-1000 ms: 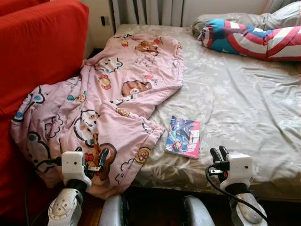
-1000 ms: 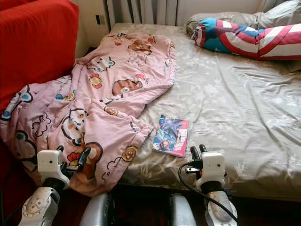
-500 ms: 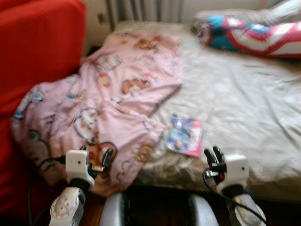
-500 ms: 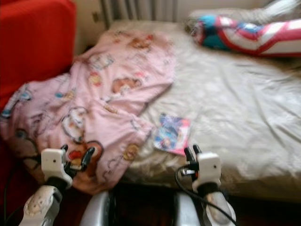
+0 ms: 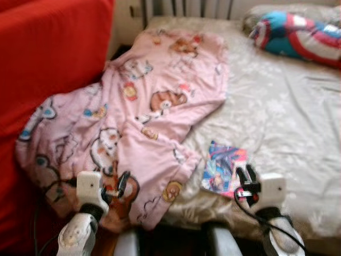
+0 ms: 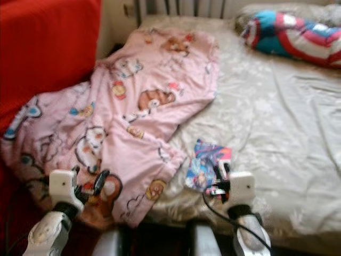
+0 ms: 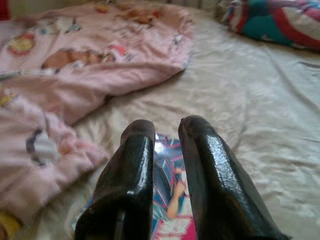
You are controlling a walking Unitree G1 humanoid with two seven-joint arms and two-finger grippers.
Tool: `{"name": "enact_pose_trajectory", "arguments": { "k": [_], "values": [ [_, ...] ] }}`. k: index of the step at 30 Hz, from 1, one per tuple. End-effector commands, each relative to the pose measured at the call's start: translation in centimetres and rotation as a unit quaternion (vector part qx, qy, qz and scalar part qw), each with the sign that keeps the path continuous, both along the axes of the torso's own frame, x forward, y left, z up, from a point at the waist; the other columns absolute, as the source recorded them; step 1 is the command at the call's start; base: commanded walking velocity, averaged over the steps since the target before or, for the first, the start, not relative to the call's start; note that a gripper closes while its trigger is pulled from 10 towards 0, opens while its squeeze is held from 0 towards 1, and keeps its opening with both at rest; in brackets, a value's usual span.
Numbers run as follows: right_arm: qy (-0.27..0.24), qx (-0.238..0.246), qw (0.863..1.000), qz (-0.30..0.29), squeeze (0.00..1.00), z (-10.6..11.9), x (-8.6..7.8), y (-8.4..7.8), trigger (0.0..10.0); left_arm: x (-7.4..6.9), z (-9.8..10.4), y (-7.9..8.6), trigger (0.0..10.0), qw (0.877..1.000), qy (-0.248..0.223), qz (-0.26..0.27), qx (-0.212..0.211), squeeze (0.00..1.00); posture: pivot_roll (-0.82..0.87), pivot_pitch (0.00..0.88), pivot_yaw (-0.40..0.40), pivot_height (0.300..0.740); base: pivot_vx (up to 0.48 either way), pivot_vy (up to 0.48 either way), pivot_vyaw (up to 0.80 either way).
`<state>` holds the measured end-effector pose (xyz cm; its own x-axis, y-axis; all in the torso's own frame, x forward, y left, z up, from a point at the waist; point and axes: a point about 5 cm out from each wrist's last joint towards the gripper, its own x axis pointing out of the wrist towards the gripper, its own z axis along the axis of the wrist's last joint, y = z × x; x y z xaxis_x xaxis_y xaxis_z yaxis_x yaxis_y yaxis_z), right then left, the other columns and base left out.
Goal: Clean up the room
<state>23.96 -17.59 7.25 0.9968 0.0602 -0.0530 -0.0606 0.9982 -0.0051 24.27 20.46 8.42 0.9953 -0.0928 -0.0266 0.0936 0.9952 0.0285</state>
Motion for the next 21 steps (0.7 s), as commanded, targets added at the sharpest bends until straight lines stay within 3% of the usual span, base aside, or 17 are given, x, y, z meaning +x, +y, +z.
{"name": "enact_pose_trajectory", "arguments": {
  "k": [1, 7, 11, 14, 18, 19, 21],
  "values": [
    [0.031, 0.016, 0.999, -0.026, 0.00, -1.2, 0.1, -0.6, 10.0, -0.5, -0.3, 0.4, 10.0, 1.000, 0.009, 0.007, 0.004, 0.00, -0.04, 0.143, 0.007, 0.591, 0.300, 0.000, 0.00],
    [0.087, 0.069, 0.989, -0.099, 0.00, -3.9, 1.2, -2.5, 10.0, -0.3, -0.2, 0.0, 10.0, 1.000, 0.006, 0.005, 0.001, 0.00, -0.02, 0.150, 0.010, 0.591, 0.000, 0.000, 0.00],
    [0.112, 0.087, 0.984, -0.107, 0.00, -5.0, 2.0, -2.6, 10.0, -0.2, -0.1, 0.0, 10.0, 1.000, 0.006, 0.003, 0.001, 0.00, -0.02, 0.156, 0.011, 0.591, 0.000, 0.000, 0.00],
    [0.164, 0.113, 0.972, -0.124, 0.00, -6.9, 3.2, -2.4, 10.0, -0.2, 0.1, 0.0, 10.0, 1.000, 0.004, 0.001, 0.003, 0.00, 0.02, 0.175, 0.020, 0.591, 0.000, 0.000, 0.00],
    [0.168, 0.127, 0.972, -0.108, 0.00, -6.9, 3.9, -1.7, 10.0, -0.2, 0.3, 0.1, 10.0, 1.000, 0.003, 0.002, 0.004, 0.00, 0.04, 0.191, 0.023, 0.591, 0.000, 0.000, 0.00],
    [0.168, 0.136, 0.970, -0.109, 1.00, -6.8, 4.3, -1.5, 10.0, -0.2, 0.4, 0.1, 10.0, 1.000, 0.003, 0.003, 0.004, 0.00, 0.04, 0.204, 0.030, 0.591, 0.000, 0.000, 0.00],
    [0.165, 0.149, 0.968, -0.114, 1.00, -6.8, 4.7, -1.2, 10.0, -0.3, 0.4, 0.3, 10.0, 1.000, 0.002, 0.004, 0.005, 0.00, 0.05, 0.212, 0.036, 0.591, 0.000, 0.000, 0.00]
  ]
}}
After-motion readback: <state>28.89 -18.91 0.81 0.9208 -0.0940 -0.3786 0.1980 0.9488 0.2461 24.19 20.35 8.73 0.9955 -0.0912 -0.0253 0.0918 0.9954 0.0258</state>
